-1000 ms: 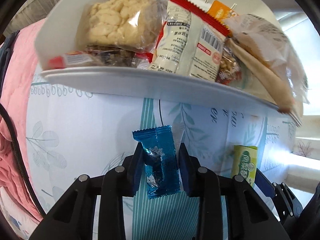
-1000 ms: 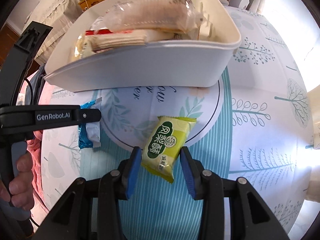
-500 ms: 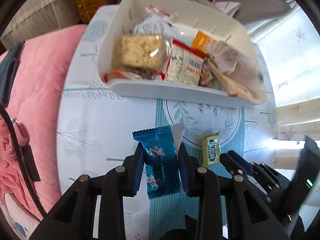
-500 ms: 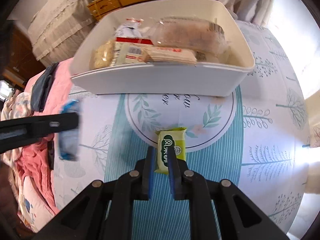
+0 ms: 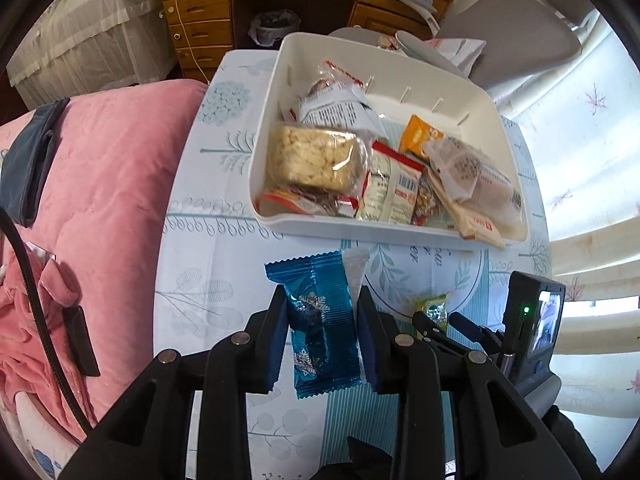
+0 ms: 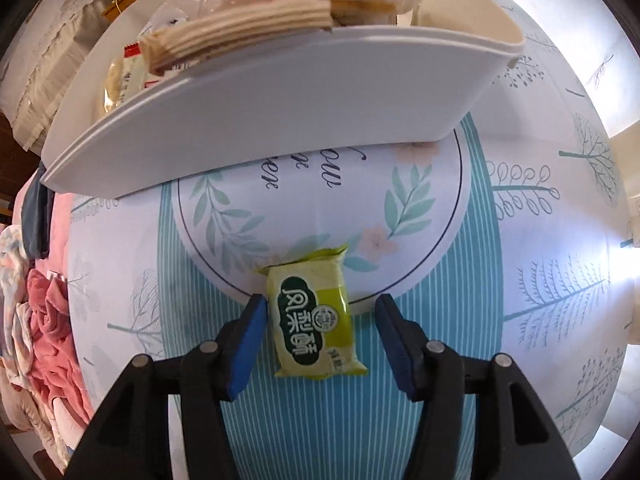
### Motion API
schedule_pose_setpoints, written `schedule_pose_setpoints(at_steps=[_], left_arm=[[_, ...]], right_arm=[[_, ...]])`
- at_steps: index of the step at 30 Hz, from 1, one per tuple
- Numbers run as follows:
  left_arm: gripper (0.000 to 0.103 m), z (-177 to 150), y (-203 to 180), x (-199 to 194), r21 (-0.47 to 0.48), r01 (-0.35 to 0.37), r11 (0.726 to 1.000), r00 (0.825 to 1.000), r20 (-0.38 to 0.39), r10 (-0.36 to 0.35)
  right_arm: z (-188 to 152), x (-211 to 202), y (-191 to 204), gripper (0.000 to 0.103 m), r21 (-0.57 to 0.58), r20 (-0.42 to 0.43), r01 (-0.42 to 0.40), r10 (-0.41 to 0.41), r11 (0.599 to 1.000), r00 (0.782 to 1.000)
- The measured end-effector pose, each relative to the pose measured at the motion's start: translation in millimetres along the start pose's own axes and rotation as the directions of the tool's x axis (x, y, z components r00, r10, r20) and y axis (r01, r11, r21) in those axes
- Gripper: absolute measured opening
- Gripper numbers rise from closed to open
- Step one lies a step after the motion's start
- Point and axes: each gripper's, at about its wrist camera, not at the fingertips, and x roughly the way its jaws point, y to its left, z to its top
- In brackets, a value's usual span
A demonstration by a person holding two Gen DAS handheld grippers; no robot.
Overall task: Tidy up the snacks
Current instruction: 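Lift both held snacks over the basket and open both tools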
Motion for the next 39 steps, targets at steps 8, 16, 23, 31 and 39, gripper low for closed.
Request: schedule_pose_setpoints(at_steps=[8,16,23,31,39], left_arm=[[0.03,11,5,-2,-0.006,0.002,1.0,1.0,0.007,-0.002],[0.031,20,0,-9,0.014,0.016,1.0,1.0,0.002,-0.016],[0.031,39,-8,-18,0.034,0.051,0.998,0.999,-0.019,-0.05],[0.031,66,-25,-33,0.081,0.076,0.994,0.997,0.004,-0.077],[0.031,92,-41,-41,0.097,0.099,0.99,0.993,0.056,-0.105]], right_arm=[[15,4,16,0.038,-0.044,0.017,0.058,-0.057,0.997,0.998],[18,1,17,0.038,-0.022,-0.068,0.006,-0.008,1.0,0.998],[8,-8,21,0.038,0.025,-0.164,-0.106,0.109,0.994,0.98],[18,-54,34,0.038,-0.045,-0.134,-0.201,0.193,0.979,0.972],[34,-107,41,0.038,-0.156,0.024,-0.211,0.217,0.965,0.976]])
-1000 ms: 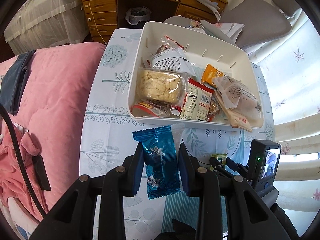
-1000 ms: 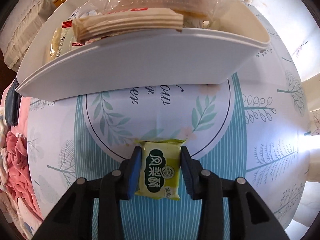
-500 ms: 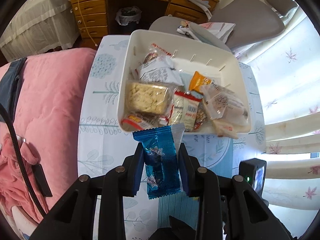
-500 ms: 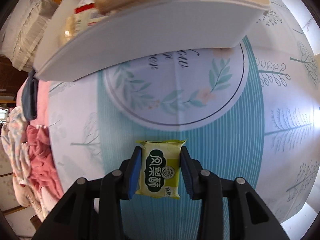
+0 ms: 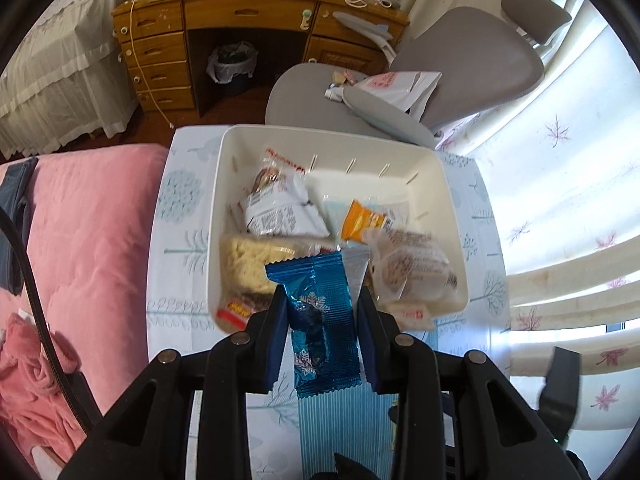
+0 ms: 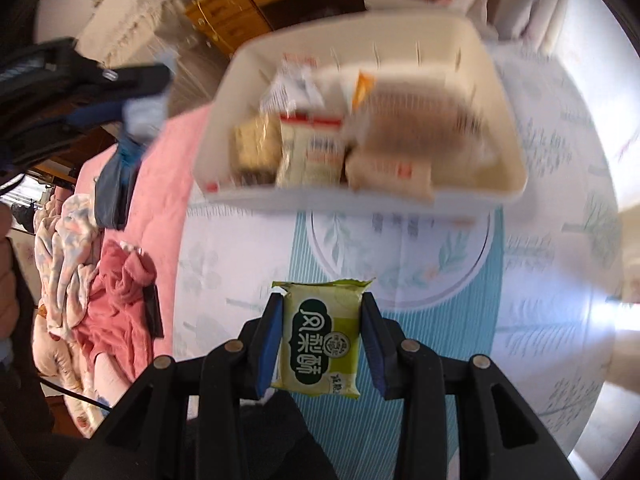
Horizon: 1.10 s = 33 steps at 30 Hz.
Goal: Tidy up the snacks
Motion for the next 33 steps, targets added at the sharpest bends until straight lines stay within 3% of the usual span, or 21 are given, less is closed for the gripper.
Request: schedule_pose_setpoints(at_steps=[7,11,14,16,17,18,19,21,26,33], left_arm=[[0.031,12,-7,9,0.004,0.041,0.999,0.998,0.048,-0.041],[0.031,14,-10,16,0.009,0.064,0.998,0.994,0.093,-0.065],[0.032,12,-10,17,0.009,0.083,0.997,0.989,0.122,-0.083],[0.05,10,-8,15,0.0,0.095,0.995,0.986,0.137,-0.094],[0.074,8,-7,13,-0.007,0.1,0.995,0.986,0.138,-0.098],[0.081,6,-5,9,-0.017,0.106,0.994,0.984,0.147,-0.102],[0.081,3,-3,4,-0.02,0.115,0.993,0.981,0.161,-0.111],[0.082,-4,-1,-6,-0.013,0.121,0.993,0.979,0.165,-0.117],[0.088,-35,8,-17,-0.027,0.051,0.998,0.991,0.127,-0.047],[0.088,-106,20,-35,-0.071,-0.007,0.997,0.998,0.061,0.011]], right_arm=[[22,-20,-14,0.038,-0.01,0.208,0.039,-0.036,0.999,0.977],[33,-25,-26,0.038,0.027,0.347,0.076,-0.081,0.997,0.934],[39,-27,-33,0.039,0.054,0.399,0.088,-0.103,0.995,0.911],[43,-23,-35,0.045,0.07,0.383,0.107,-0.126,0.992,0.915],[45,-21,-36,0.058,0.078,0.36,0.117,-0.138,0.99,0.923],[45,-21,-37,0.064,0.085,0.35,0.12,-0.143,0.989,0.926],[42,-24,-38,0.071,0.098,0.347,0.113,-0.141,0.989,0.927],[34,-34,-37,0.076,0.125,0.359,0.084,-0.124,0.989,0.925],[7,-54,-28,0.09,0.159,0.37,0.083,-0.137,0.984,0.919],[-43,-72,-17,0.095,0.134,0.312,0.013,-0.055,0.991,0.948]])
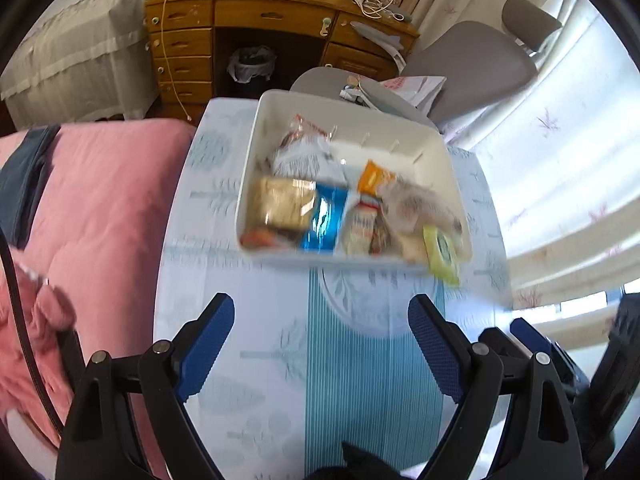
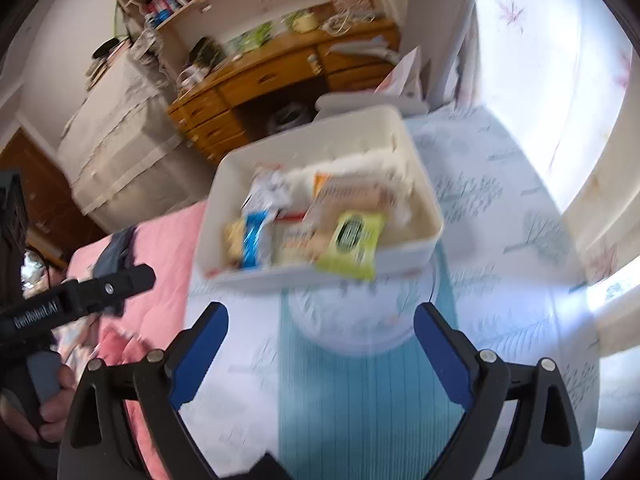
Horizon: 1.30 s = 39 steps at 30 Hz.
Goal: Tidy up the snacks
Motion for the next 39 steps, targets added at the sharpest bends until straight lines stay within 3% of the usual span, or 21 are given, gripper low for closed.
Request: schedule_pose_setpoints(at_steps=[3,7,9,16,22,31,39], left_arm=[[0.088,-30,-2,-13,-0.022,-0.041,0.999,0.999,-0.005,0.041],[0.09,-65,-12,-41,-0.066,-0.023,0.998,0.999,0.045,0.026],[0.099,-75,-20,-51,-0.068,-0.031,0.997,0.997,0.065,0.035],[0.102,-104,-63,-76,-0.02,-0.058,0.998,0.994,0.094,0.06],[0.102,-122,-95,-88,0.027,-0.19,0.981,0.973,0.136,0.185],[0.102,-132,-90,-100,-0.03,-0.222,0.975,0.959,0.175,0.223],[0.102,-134,-96,-91,0.0,-0.208,0.978,0.968,0.144,0.206]], right_arm=[[-17,-7,1,0.096,-0.054,-0.056,-0.009,0.006,0.999,0.998],[-38,-26,-4,0.096,-0.085,-0.136,-0.072,0.06,0.994,0.989],[-46,-37,-6,0.097,-0.106,-0.162,-0.084,0.066,0.991,0.985],[-62,-86,-4,0.103,-0.217,-0.183,-0.117,0.078,0.969,0.98],[-71,-118,-8,0.103,-0.249,-0.125,-0.072,0.042,0.966,0.991],[-78,-123,-7,0.103,-0.242,-0.08,-0.004,-0.015,0.97,0.997],[-80,-109,-17,0.103,-0.185,-0.139,0.052,-0.078,0.981,0.987]])
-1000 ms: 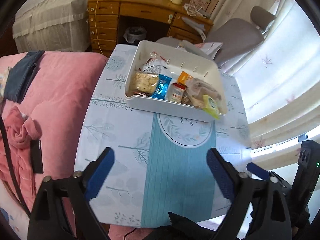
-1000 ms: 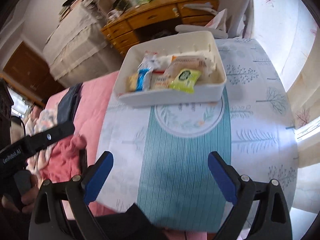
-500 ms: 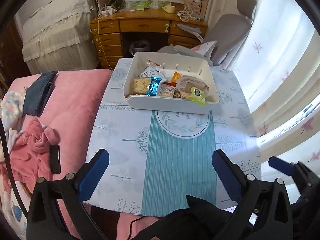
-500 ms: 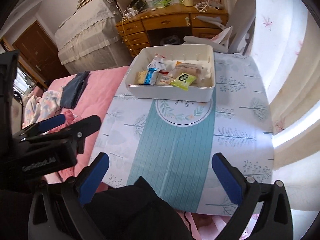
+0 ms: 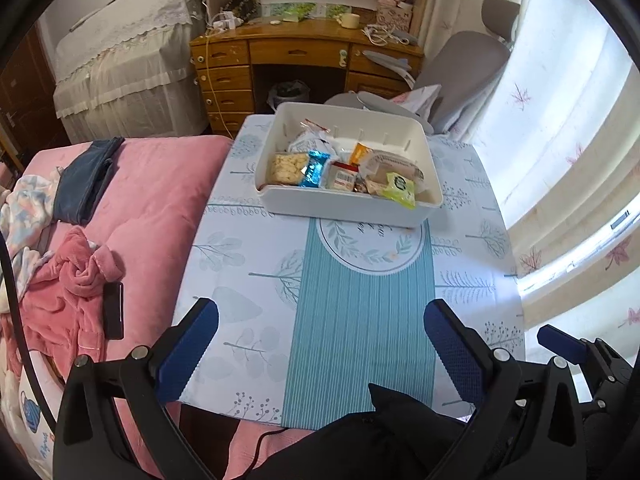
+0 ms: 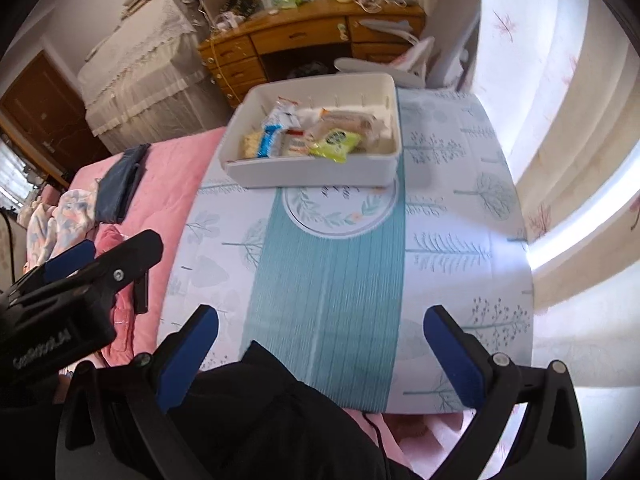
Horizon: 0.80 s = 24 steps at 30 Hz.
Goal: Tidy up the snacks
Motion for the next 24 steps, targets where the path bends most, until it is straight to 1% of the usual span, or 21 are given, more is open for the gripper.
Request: schedule_pose_setpoints(at_steps=[9,24], left_arm=[[0.102,-1,-10,8,0.02,0.026,0.999,0.999,-0.029,-0.026],[0.102,0,-12,13,0.021,0.03,0.999,0.999,-0.035,-0.029]], right_arm=[[-3,5,-8,0.103,0.024,-0.034,0.009,-0.008,1.0,0.999],[-2,8,-10,0.103,0.019,-0.048,0.006,-0.005,1.0,0.999]])
